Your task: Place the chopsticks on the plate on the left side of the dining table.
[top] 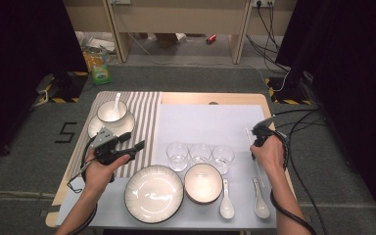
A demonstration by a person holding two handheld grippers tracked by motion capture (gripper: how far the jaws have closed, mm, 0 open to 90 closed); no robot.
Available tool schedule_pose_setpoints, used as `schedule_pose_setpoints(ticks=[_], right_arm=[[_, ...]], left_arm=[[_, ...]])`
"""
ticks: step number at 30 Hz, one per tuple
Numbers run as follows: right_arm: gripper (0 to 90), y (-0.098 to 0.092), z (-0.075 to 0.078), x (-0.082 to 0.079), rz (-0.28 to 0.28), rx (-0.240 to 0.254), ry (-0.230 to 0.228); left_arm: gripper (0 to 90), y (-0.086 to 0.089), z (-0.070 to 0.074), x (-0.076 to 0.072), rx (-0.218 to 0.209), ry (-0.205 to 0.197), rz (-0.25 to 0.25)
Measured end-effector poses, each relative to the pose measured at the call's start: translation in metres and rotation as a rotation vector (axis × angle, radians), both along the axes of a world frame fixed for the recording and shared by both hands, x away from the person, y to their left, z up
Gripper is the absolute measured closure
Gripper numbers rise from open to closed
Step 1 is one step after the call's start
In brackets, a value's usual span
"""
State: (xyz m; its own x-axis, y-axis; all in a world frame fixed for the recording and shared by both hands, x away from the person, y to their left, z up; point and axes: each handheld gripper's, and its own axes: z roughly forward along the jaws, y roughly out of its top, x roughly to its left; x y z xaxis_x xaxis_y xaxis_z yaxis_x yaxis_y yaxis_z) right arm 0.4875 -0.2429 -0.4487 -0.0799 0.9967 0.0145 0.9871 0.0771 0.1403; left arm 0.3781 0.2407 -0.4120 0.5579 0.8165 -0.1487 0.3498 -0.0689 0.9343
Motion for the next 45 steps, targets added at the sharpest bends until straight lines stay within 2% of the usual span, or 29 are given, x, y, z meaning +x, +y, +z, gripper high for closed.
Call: schedule_pose_setpoints(ticks=[3, 8, 17, 19, 21, 23, 25, 28, 37, 45], right_arm=[[84.6, 0.001, 0.000, 0.003, 0.001, -0.009, 0.022], [85.1, -0.001, 0.000, 0.004, -0.012, 0.009, 0.025], [85.1, 0.005, 0.000, 0.006, -0.015, -0.032, 0.036], [85.2, 0.005, 0.000, 0.005, -0.022, -0.030, 0.037], [85.4, 0.001, 0.000, 0.006, -0.006, -0.019, 0.037], [85.4, 0.000, 0.000, 0.006, -0.022, 0.003, 0.043], [85.4, -0.003, 0.000, 0.006, 0.003, 0.011, 0.037], [85.5, -0.003, 0.001, 0.006, -0.001, 0.020, 0.044], [85.5, -0.006, 0.002, 0.001, 0.018, 0.046, 0.015], [85.5, -0.006, 0.013, -0.007, 0.021, 0.059, -0.050]], left_arm=[[31.5, 0.001, 0.000, 0.000, -0.004, -0.003, 0.002], [31.5, 0.002, 0.000, 0.000, -0.001, -0.002, 0.004], [31.6, 0.001, 0.000, 0.000, -0.004, -0.002, 0.001], [31.6, 0.001, 0.000, 0.000, -0.003, -0.001, 0.000], [31.5, 0.000, 0.000, 0.000, -0.003, 0.000, -0.001], [31.5, 0.000, 0.000, 0.000, -0.003, 0.000, -0.004], [31.5, 0.000, 0.000, 0.000, -0.004, -0.001, -0.004], [31.6, 0.000, 0.000, 0.000, -0.006, -0.002, -0.001], [31.6, 0.002, 0.001, 0.000, -0.007, -0.002, 0.004], [31.6, 0.001, 0.000, 0.001, -0.011, 0.000, 0.005]])
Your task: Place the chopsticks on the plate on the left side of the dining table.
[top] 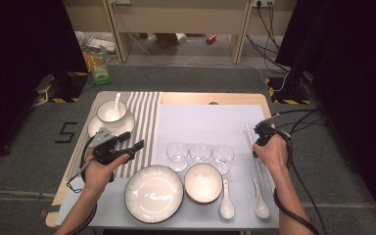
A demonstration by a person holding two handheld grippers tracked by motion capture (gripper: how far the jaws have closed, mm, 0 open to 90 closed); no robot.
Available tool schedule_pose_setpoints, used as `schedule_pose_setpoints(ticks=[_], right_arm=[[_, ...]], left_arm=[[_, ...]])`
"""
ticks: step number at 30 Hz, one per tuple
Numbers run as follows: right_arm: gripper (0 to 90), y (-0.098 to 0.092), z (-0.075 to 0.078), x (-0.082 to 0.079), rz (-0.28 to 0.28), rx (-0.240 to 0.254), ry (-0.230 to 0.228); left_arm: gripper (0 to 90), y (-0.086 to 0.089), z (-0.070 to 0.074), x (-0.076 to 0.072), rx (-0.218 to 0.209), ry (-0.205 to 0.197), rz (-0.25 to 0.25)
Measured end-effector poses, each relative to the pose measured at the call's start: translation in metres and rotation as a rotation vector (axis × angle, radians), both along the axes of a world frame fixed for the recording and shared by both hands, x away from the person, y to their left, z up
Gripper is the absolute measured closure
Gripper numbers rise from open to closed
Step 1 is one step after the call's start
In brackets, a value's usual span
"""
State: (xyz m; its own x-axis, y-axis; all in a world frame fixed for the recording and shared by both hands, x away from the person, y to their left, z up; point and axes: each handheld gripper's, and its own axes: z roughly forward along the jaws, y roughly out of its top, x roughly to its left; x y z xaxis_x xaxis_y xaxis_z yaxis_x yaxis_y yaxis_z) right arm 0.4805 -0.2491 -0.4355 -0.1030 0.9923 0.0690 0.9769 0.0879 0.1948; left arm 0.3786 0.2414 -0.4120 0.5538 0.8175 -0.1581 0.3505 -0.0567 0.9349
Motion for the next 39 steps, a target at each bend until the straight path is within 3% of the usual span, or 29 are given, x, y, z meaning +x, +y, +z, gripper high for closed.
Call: schedule_pose_setpoints(ticks=[17, 39], right_arm=[[85.5, 0.008, 0.041, -0.022, 0.024, 0.019, -0.133], [85.4, 0.012, 0.057, -0.034, 0.046, 0.049, -0.226]], left_arm=[[31.6, -0.003, -0.001, 0.001, -0.016, 0.009, -0.005], [31.6, -0.008, 0.005, 0.008, -0.025, 0.000, -0.010]])
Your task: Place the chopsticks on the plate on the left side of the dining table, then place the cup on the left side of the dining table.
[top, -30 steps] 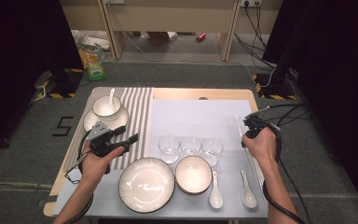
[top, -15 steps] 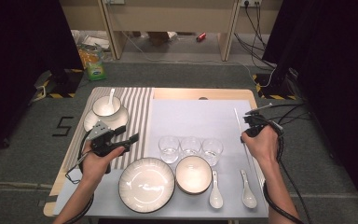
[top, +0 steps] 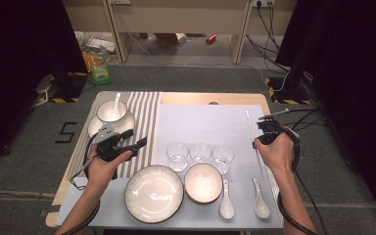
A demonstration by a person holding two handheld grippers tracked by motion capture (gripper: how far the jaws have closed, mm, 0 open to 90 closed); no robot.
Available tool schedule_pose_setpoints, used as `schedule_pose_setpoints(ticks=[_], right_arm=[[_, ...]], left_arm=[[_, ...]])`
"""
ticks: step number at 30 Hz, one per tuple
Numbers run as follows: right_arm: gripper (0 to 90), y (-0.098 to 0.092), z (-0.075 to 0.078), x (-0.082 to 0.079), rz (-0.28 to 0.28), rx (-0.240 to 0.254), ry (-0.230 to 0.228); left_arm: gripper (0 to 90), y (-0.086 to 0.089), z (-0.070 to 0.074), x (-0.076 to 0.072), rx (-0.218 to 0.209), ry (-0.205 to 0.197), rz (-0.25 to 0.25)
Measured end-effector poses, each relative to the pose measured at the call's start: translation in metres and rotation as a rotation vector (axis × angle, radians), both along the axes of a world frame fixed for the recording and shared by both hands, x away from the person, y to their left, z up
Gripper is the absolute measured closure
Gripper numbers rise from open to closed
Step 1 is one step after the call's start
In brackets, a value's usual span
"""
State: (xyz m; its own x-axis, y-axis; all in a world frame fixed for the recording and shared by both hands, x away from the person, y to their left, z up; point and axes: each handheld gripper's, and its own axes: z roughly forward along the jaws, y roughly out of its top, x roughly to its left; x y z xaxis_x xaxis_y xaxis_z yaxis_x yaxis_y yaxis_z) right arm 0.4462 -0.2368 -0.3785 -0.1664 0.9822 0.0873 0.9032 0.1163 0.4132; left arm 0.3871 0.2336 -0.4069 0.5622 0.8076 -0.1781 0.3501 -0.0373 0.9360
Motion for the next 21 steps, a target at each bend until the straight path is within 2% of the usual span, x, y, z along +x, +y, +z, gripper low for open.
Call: schedule_pose_setpoints(ticks=[6, 21], right_arm=[[85.4, 0.002, 0.005, -0.005, 0.001, 0.006, -0.028], [85.5, 0.014, 0.006, -0.009, 0.022, 0.024, -0.050]], left_arm=[[31.7, -0.001, -0.001, -0.002, -0.004, -0.005, 0.006], [31.8, 0.002, 0.000, -0.003, -0.012, -0.006, 0.015]])
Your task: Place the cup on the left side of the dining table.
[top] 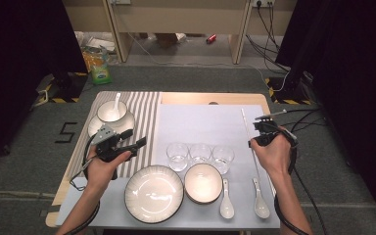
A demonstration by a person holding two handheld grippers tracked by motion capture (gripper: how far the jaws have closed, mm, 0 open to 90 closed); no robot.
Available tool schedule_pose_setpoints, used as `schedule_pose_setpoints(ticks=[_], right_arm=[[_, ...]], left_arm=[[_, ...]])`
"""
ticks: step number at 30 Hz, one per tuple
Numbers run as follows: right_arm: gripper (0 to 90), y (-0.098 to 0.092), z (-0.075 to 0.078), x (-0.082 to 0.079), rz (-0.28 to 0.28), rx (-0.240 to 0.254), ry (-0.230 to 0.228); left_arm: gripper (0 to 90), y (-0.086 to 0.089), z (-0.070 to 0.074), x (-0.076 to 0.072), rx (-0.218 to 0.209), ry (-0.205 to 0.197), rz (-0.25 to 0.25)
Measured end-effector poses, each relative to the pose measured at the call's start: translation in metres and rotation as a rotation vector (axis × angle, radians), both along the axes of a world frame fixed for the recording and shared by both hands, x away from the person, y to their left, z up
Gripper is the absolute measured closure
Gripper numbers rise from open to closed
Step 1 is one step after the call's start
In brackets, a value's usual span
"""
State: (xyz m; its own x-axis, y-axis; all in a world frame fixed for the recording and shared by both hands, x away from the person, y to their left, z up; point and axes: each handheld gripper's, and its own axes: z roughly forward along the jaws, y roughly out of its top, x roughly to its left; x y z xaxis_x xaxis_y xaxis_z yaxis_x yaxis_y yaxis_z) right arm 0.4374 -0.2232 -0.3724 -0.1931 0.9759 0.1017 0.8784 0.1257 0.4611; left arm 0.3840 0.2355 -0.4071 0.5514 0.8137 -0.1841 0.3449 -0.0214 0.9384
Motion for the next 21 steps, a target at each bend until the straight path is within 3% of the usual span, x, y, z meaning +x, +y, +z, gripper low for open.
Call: schedule_pose_setpoints(ticks=[8, 21], right_arm=[[85.4, 0.003, 0.004, -0.002, 0.008, 0.007, -0.029], [85.4, 0.011, 0.009, -0.010, 0.004, 0.010, -0.056]], left_arm=[[32.0, -0.002, 0.002, 0.002, -0.007, -0.009, 0.004], [31.9, -0.010, 0.007, 0.002, -0.022, -0.026, -0.040]])
